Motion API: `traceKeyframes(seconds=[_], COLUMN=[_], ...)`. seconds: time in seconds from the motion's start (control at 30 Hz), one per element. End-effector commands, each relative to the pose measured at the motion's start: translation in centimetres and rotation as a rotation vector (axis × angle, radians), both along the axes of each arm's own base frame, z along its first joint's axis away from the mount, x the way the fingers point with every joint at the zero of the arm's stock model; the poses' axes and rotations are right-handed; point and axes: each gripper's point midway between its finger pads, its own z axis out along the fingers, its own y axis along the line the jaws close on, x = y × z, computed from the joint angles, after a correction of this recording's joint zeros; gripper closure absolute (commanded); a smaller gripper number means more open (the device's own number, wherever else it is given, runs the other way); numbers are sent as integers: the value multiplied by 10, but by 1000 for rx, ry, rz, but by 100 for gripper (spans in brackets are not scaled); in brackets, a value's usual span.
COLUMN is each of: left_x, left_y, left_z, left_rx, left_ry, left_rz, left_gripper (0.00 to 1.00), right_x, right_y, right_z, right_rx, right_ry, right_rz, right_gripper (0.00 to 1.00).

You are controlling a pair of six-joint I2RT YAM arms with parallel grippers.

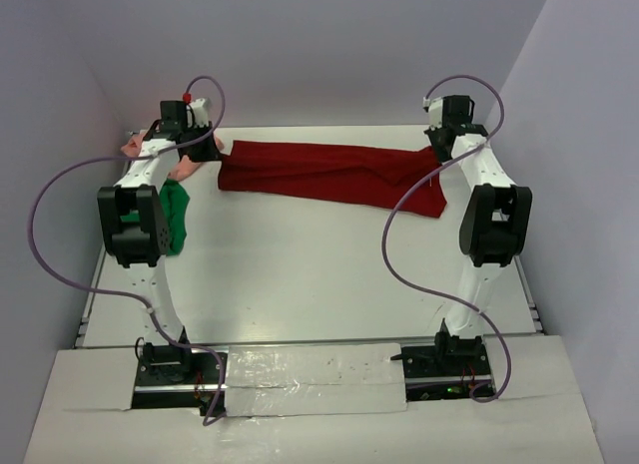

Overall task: Fold and stack the t-shirts
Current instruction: Fold the other side of the tshirt into a rectangle

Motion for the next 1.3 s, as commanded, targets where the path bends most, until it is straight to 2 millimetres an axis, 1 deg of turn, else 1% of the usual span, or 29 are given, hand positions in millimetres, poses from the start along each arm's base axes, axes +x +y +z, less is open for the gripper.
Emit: traceKeyframes(seconds=[0.0,0.03,0.07,0.1,0.13,0.17,0.2,0.27,0.3,0.33,0.4,0.43,0.47,0.5,0.53,0.57,0.6,0.63,0.67,0.7,0.73,0.8,0.9,0.97,1.03,1.1,1.2,1.23,1.27], left_x=[15,16,18,20,22,22,26,26,27,27,23,21,12,11,0,-5,-11,-13,-24,-30,-37,-45,-50,-52,-56,-58,-58,-56,-54], left_y=[3,2,1,1,2,4,6,9,9,10,12,11,10,9,8,7,3,2,1,-3,-6,-9,-9,-12,-21,-29,-37,-39,-41], left_z=[3,0,-2,-7,-10,-14,-13,-16,-14,-13,-10,-7,-13,8,2,24,28,36,40,41,37,44,37,31,21,13,-3,-11,-14], left_rx=[20,18,16,17,21,32,38,49,54,58,62,62,58,47,50,43,29,26,22,5,3,6,22,9,-11,-9,2,4,5], left_ry=[-25,-21,-19,-13,-14,-9,-29,-36,-44,-48,-54,-60,-41,-99,-86,-131,-140,-165,-165,-164,-151,-165,-164,-152,-126,-108,-78,-66,-61], left_rz=[16,17,16,22,29,41,56,73,80,82,91,90,88,85,84,83,60,60,61,38,31,15,20,14,-23,-39,-61,-69,-64], left_gripper=[100,93,80,65,49,44,41,33,30,28,28,28,28,28,28,28,28,28,28,28,28,28,27,27,27,27,27,28,28], right_x=[19,22,24,25,28,28,29,29,26,25,16,12,6,-7,-14,-22,-38,-46,-57,-66,-72,-87,-98,-102,-109,-113,-117,-120,-124], right_y=[-7,-7,-7,-5,-3,-2,0,3,6,10,17,25,30,35,45,53,58,62,81,88,95,107,123,130,140,145,146,148,153], right_z=[20,17,16,15,14,13,13,15,16,17,20,22,23,28,29,32,33,34,39,31,30,25,22,15,5,0,-5,-5,-5], right_rx=[0,6,10,20,29,35,43,42,51,50,64,75,88,102,121,136,159,174,186,203,218,234,257,268,281,266,257,272,293], right_ry=[-73,-70,-71,-69,-67,-67,-75,-96,-99,-103,-102,-100,-98,-98,-92,-86,-72,-66,-55,-25,-14,14,25,51,103,125,145,150,156], right_rz=[-26,-25,-29,-24,-22,-23,-18,-23,-9,-9,5,24,35,43,70,90,96,104,145,155,169,188,224,242,251,250,241,248,257], right_gripper=[100,100,100,72,52,41,29,23,21,20,20,20,20,20,19,19,19,19,19,19,19,19,20,20,20,20,25,31,33])
